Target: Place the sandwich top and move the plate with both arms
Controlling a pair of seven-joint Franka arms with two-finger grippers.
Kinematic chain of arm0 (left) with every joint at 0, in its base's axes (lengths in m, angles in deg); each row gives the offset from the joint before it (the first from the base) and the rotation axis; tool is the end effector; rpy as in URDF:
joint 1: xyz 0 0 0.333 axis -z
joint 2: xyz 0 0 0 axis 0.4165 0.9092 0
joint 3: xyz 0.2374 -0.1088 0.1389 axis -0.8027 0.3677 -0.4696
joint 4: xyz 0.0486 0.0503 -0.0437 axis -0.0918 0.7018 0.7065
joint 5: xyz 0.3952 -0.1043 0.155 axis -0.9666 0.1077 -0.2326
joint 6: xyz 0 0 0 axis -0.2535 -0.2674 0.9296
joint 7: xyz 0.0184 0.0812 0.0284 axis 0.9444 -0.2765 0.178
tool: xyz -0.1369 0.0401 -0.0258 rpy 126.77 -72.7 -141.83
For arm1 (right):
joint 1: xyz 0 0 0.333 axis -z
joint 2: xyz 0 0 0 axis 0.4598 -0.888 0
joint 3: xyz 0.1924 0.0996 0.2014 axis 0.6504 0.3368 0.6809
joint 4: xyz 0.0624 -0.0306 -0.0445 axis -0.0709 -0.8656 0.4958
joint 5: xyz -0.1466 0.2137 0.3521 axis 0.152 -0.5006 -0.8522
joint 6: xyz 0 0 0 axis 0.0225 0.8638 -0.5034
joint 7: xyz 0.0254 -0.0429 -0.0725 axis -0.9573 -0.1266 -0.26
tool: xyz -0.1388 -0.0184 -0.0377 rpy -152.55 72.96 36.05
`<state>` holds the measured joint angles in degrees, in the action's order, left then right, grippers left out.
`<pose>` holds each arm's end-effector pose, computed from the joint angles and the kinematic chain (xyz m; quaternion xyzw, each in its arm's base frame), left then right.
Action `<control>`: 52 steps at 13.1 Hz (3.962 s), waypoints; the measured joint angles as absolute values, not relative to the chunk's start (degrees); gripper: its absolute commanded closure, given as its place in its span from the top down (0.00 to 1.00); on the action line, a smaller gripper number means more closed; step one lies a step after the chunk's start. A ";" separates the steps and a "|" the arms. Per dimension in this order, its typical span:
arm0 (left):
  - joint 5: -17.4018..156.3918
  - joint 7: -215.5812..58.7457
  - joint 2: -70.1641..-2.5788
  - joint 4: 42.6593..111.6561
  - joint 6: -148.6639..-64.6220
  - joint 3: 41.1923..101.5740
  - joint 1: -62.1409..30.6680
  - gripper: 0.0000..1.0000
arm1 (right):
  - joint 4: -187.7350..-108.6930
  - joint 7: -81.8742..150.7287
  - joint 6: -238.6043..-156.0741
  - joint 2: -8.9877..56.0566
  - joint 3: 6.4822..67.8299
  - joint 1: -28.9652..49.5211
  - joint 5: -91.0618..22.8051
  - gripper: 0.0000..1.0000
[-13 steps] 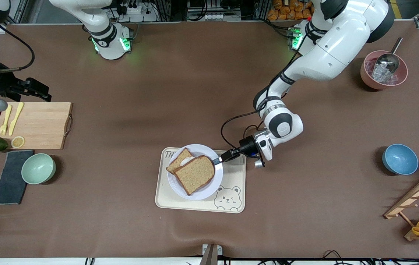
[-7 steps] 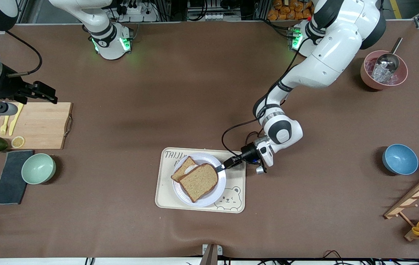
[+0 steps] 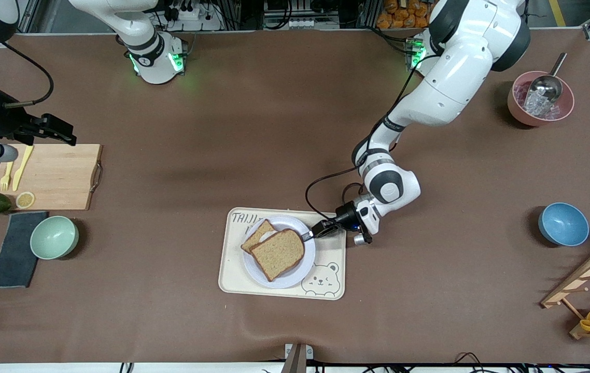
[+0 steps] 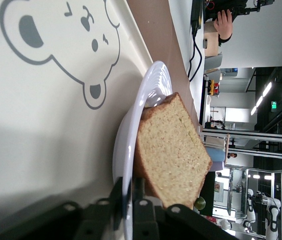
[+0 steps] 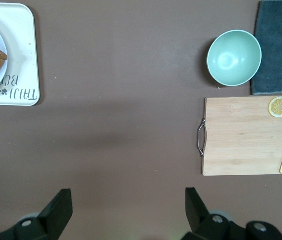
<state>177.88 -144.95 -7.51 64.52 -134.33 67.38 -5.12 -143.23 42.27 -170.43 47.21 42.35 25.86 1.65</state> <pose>0.6173 -0.4060 0.0442 0.8042 0.1644 0.1098 0.5605 0.5899 0.0159 0.5317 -0.9988 0.0137 0.0457 0.0085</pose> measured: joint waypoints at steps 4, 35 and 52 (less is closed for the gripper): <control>177.88 -145.07 -7.52 63.64 -134.33 66.95 -5.14 1.00 | -143.02 42.26 -170.37 47.23 42.31 26.54 1.66 1.00; 86.45 -118.25 -32.67 70.71 -120.68 64.90 -35.05 1.00 | -143.10 42.26 -168.18 47.17 42.29 26.69 1.66 1.00; 63.00 -83.49 -65.36 72.96 -86.25 61.63 -23.12 1.00 | -143.50 42.26 -167.55 46.75 42.21 26.78 1.65 1.00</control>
<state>63.00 -83.49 -65.36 72.96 -86.25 61.63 -23.12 -143.50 42.26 -167.55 46.75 42.21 26.78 1.65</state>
